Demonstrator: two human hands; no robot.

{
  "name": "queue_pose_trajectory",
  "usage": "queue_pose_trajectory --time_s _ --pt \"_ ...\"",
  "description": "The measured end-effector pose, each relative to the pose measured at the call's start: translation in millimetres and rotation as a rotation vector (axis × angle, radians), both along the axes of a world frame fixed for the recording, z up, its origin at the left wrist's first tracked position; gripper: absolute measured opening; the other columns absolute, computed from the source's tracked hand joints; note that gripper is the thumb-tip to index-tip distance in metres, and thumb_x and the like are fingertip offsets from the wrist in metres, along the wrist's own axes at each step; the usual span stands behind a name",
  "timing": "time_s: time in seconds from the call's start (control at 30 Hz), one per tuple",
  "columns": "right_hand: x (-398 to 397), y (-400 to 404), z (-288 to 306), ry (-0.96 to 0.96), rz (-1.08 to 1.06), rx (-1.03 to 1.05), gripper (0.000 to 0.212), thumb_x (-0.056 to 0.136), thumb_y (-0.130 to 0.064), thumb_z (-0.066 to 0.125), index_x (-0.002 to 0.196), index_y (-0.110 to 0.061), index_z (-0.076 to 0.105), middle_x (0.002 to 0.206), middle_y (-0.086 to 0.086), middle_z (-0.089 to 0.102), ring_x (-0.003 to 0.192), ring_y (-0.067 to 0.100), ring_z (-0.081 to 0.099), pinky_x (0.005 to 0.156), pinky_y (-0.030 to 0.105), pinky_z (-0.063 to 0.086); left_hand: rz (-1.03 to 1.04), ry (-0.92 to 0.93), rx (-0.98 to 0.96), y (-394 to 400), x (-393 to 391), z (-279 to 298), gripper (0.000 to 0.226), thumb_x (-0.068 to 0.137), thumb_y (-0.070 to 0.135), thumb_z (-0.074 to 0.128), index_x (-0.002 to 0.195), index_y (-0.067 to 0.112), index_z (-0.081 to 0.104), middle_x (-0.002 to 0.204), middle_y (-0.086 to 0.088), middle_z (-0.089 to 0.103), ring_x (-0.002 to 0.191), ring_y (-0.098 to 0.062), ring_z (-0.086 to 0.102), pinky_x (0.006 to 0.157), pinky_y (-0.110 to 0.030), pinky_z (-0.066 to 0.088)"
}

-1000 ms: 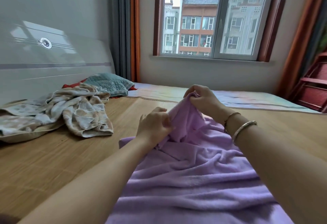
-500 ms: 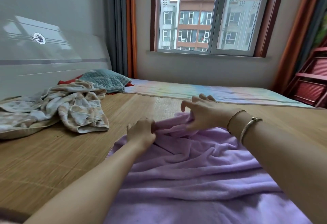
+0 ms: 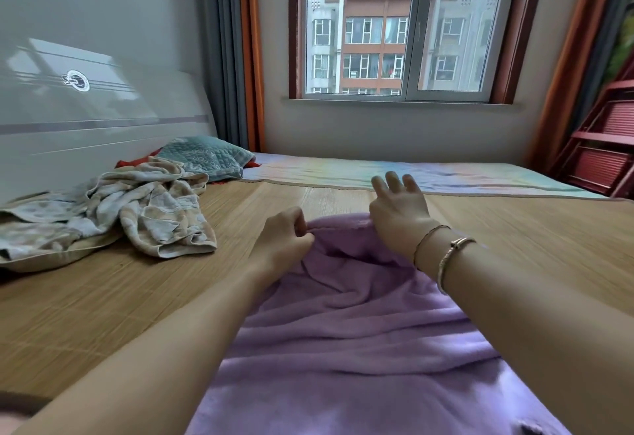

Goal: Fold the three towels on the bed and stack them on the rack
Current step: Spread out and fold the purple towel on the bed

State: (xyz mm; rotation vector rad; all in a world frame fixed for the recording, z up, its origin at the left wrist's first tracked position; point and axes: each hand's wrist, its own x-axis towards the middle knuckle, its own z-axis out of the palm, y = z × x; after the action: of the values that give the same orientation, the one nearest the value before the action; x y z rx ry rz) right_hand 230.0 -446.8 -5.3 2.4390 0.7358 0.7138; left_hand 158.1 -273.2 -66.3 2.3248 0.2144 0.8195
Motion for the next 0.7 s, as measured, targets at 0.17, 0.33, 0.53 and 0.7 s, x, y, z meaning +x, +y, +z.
queue_pose_trajectory --time_s 0.17,0.33,0.53,0.7 --pt "10.3 54.4 0.5 0.226 -0.224 0.063 0.032 0.090 -0.012 0.051 0.121 -0.016 0.059 0.123 0.001 0.059 0.111 0.024 0.058 0.069 0.032 0.045 0.094 0.038 0.068 36.8 10.3 -4.5 0.010 0.077 0.013 0.060 0.070 0.019 0.059 0.078 0.000 0.065 0.082 -0.022 0.062 0.073 -0.038 0.052" --pt "65.0 116.7 -11.4 0.753 -0.167 0.795 0.021 0.092 -0.003 0.040 0.093 -0.001 0.060 0.107 0.015 0.065 0.110 0.030 0.062 0.085 0.032 0.050 0.163 0.098 -0.008 92.2 44.8 -11.3 0.011 0.077 0.009 0.058 0.069 0.016 0.060 0.076 -0.001 0.064 0.075 -0.020 0.062 0.064 -0.026 0.044" --pt "131.2 209.2 -33.6 0.652 0.024 0.967 0.035 0.086 -0.003 0.038 0.109 -0.008 0.063 0.114 0.019 0.065 0.109 0.034 0.059 0.084 0.035 0.047 0.138 0.122 -0.270 155.8 93.0 -24.3 0.015 0.075 0.000 0.050 0.068 0.011 0.056 0.070 -0.008 0.066 0.053 -0.022 0.069 0.058 -0.033 0.057" --pt "158.8 292.4 -47.5 0.586 0.256 0.722 0.061 0.089 -0.007 0.046 0.147 -0.020 0.030 0.125 0.019 0.057 0.122 0.036 0.048 0.101 0.037 0.037 0.274 0.165 -0.451 221.2 116.4 -54.3 0.009 0.073 0.004 0.054 0.069 0.009 0.060 0.078 -0.014 0.070 0.074 -0.030 0.068 0.065 -0.033 0.058"
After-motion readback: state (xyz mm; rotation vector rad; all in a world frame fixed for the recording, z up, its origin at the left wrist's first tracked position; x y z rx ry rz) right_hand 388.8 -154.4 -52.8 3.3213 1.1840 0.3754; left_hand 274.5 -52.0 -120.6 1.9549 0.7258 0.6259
